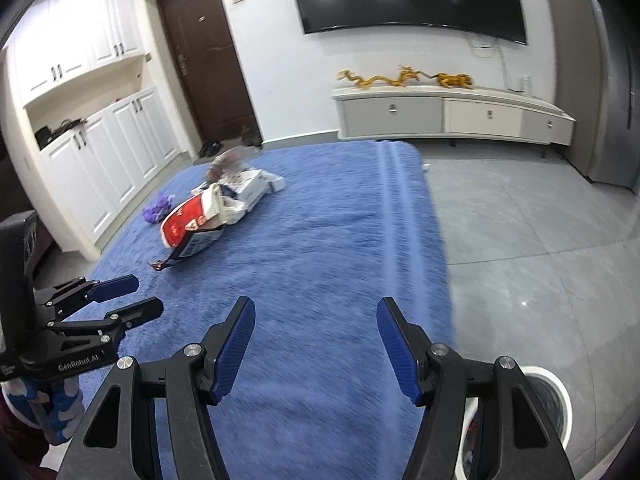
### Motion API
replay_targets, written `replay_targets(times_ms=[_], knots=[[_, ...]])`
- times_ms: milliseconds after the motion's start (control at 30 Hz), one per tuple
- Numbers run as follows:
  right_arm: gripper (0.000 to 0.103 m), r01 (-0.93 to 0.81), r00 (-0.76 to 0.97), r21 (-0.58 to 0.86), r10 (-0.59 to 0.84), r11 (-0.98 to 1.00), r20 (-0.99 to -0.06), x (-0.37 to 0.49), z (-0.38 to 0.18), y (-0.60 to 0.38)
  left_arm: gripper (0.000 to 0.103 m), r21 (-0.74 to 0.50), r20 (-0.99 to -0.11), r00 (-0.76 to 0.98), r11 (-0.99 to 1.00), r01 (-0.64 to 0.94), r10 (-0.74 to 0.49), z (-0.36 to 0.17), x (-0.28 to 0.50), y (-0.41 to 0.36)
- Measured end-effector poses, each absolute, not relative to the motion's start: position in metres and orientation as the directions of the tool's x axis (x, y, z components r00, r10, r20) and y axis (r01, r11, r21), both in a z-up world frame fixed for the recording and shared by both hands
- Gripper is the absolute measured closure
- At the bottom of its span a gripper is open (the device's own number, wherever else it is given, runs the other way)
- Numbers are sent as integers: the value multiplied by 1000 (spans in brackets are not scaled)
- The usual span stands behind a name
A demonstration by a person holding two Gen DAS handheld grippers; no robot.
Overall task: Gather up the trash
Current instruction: 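Bring both open tools back over the trash on the towel, then grasp the purple wrapper with the left tool while the right tool grasps the white paper cup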
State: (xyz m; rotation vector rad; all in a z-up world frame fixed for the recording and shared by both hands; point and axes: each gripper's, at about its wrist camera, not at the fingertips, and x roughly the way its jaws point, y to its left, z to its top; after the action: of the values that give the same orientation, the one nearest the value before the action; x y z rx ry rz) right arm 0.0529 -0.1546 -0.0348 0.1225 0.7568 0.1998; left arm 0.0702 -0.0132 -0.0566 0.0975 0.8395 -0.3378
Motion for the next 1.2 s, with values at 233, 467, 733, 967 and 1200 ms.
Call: replay_targets(times_ms=[233, 467, 733, 967, 1200], knots=[[42, -257, 647, 208, 328, 944, -688, 98, -50, -107, 47, -146, -744, 615, 961, 234, -262, -69, 104, 65], [42, -361, 616, 232, 417, 903, -668, 146, -53, -61, 47, -203, -722, 612, 944, 259, -323, -69, 142, 89], [42, -465, 593, 195, 468, 864, -656, 211, -43, -21, 47, -248, -700, 654, 956, 154, -287, -65, 178, 138], [42, -494, 535, 234, 505, 837, -677, 234, -59, -11, 40, -216, -726, 657, 974, 61, -202, -79, 246, 181], [56, -518, 474, 295, 557, 803, -682, 238, -67, -14, 40, -209, -752, 621, 973, 93, -221, -96, 288, 173]])
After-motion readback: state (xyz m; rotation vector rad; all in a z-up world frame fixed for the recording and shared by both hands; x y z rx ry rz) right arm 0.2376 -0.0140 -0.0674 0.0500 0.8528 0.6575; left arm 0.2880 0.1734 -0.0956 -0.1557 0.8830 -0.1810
